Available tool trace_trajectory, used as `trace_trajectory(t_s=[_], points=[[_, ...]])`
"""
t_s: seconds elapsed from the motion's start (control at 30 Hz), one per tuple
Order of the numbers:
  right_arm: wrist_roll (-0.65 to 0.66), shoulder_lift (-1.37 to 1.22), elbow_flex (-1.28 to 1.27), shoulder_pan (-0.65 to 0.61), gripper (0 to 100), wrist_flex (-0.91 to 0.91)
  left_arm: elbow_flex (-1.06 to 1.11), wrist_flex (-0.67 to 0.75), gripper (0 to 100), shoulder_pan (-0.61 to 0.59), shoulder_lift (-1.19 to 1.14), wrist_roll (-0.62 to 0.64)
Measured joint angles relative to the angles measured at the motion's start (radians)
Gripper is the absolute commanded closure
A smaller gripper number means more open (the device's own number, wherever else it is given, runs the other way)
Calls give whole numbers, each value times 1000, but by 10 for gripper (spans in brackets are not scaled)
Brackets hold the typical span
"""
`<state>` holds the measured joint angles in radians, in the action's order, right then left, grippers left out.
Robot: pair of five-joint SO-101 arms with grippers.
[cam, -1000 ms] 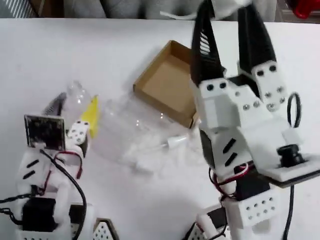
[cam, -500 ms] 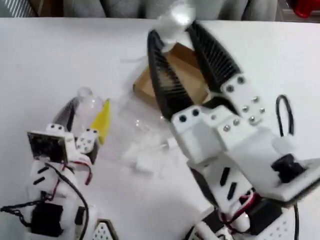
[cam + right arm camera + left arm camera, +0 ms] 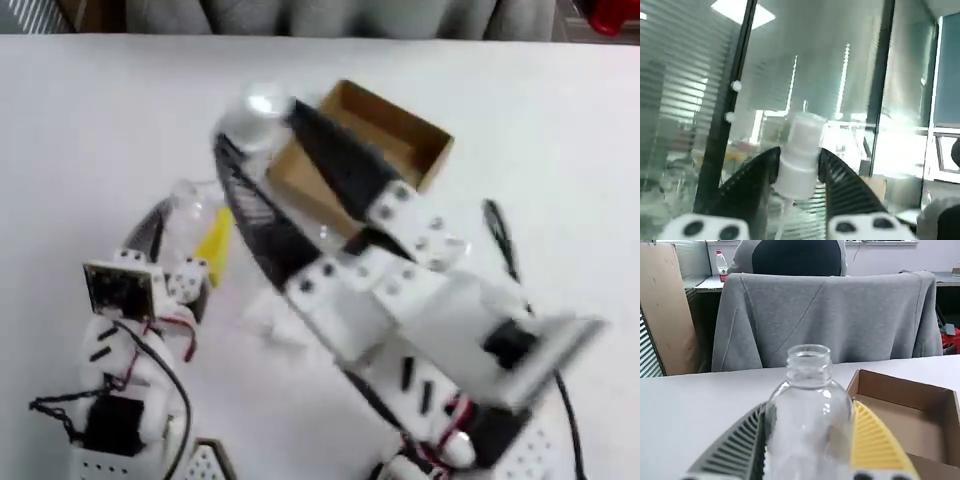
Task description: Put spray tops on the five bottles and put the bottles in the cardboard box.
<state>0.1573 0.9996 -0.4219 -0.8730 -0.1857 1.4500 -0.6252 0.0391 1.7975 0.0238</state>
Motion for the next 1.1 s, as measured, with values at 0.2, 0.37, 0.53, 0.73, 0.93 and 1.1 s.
trace_trajectory(t_s=[0.2, 0.37, 0.53, 0.73, 0.93, 1.1], points=[[0, -72, -6, -8, 983, 0, 0, 3, 980, 2, 2, 0], [0, -110, -6, 0, 983, 0, 8, 32, 980, 0, 2, 0], [0, -129, -8, -8, 983, 0, 48, 34, 980, 0, 2, 0], [0, -129, -8, -3, 983, 0, 51, 38, 980, 2, 2, 0], [0, -129, -8, -5, 983, 0, 51, 41, 980, 0, 2, 0], [0, -130, -8, -5, 984, 0, 54, 41, 980, 0, 2, 0]])
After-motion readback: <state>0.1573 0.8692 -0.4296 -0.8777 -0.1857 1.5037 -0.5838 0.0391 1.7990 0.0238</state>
